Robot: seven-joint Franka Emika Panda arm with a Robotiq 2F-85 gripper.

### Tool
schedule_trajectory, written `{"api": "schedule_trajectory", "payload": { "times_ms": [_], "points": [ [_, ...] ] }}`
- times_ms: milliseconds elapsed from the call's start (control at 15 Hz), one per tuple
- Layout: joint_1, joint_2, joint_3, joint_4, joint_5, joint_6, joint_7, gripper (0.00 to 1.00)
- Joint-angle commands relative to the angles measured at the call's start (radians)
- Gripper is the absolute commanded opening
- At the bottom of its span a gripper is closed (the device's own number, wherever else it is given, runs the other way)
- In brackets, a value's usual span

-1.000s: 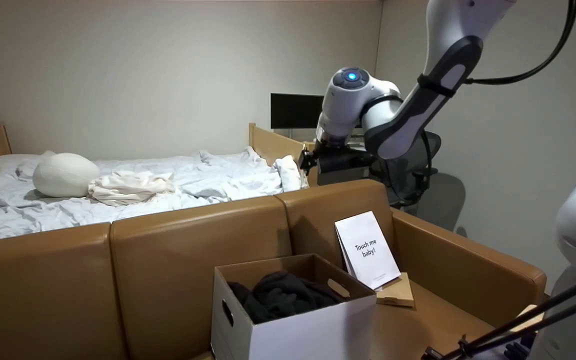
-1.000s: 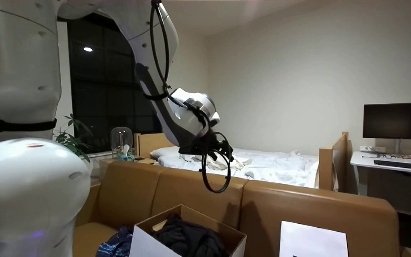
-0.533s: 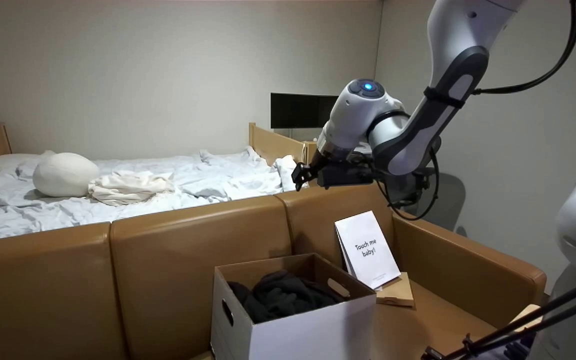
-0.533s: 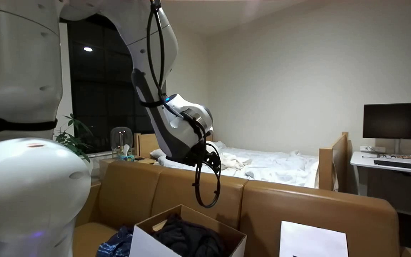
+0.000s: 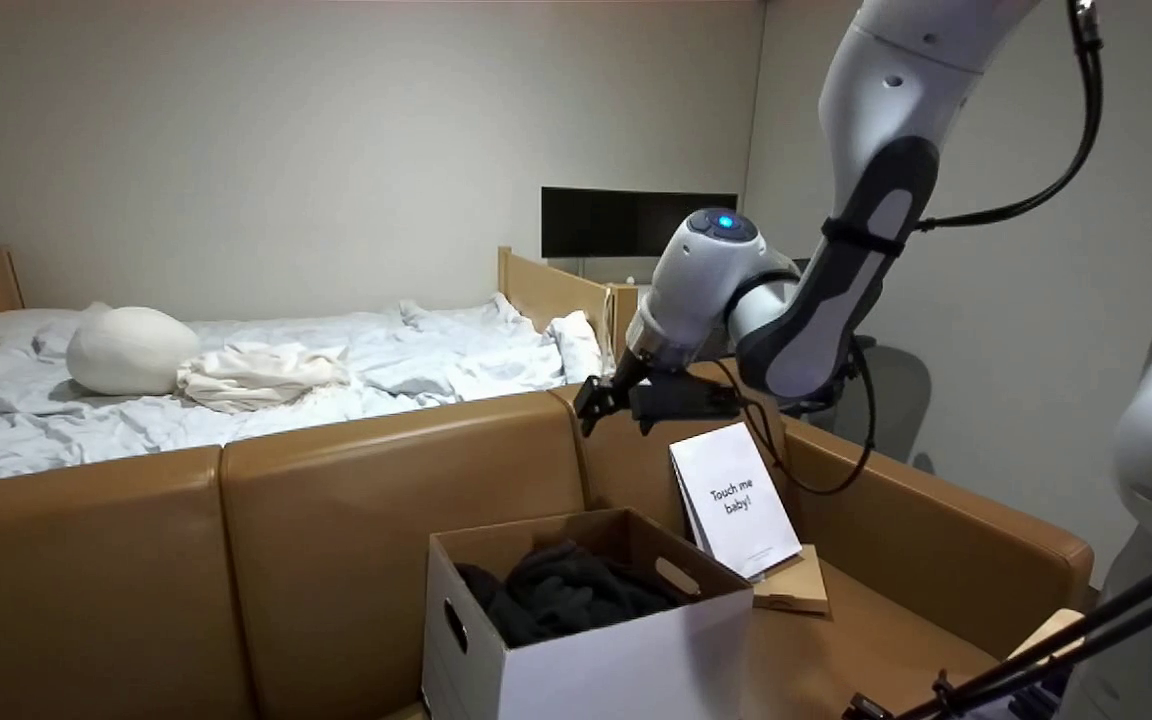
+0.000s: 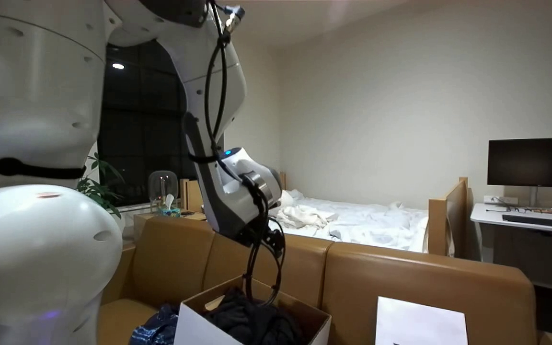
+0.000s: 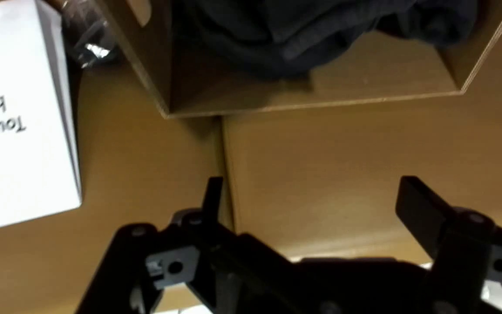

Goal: Pick up the cloth and two books from the box and put them on the sofa

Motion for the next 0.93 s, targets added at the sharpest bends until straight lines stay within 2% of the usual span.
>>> {"api": "schedule_trajectory", "payload": {
  "times_ms": [0,67,133,200,333,400,533,600,733,867],
  "points": [
    [-0.042,0.2,0.054,0.032,0.063,0.154,-0.07,1.0],
    [-0.056,0.252,0.079,0.054,0.054,0.2,-0.056,1.0],
    [-0.021,0.288,0.067,0.035,0.209,0.258,-0.193,1.0],
    [-0.095,0.343,0.145,0.09,0.054,0.278,-0.042,1.0],
    [-0.117,0.416,0.199,0.138,0.032,0.335,-0.048,1.0],
    [-0.217,0.441,0.334,0.188,0.024,0.276,-0.052,1.0],
    [-0.218,0.505,0.361,0.256,0.025,0.27,-0.087,1.0],
    [-0.187,0.528,0.334,0.288,0.026,0.267,-0.094,1.0],
    [-0.168,0.567,0.31,0.343,0.011,0.224,-0.124,1.0],
    [-0.188,0.611,0.324,0.357,-0.027,0.155,-0.137,1.0]
  ]
}}
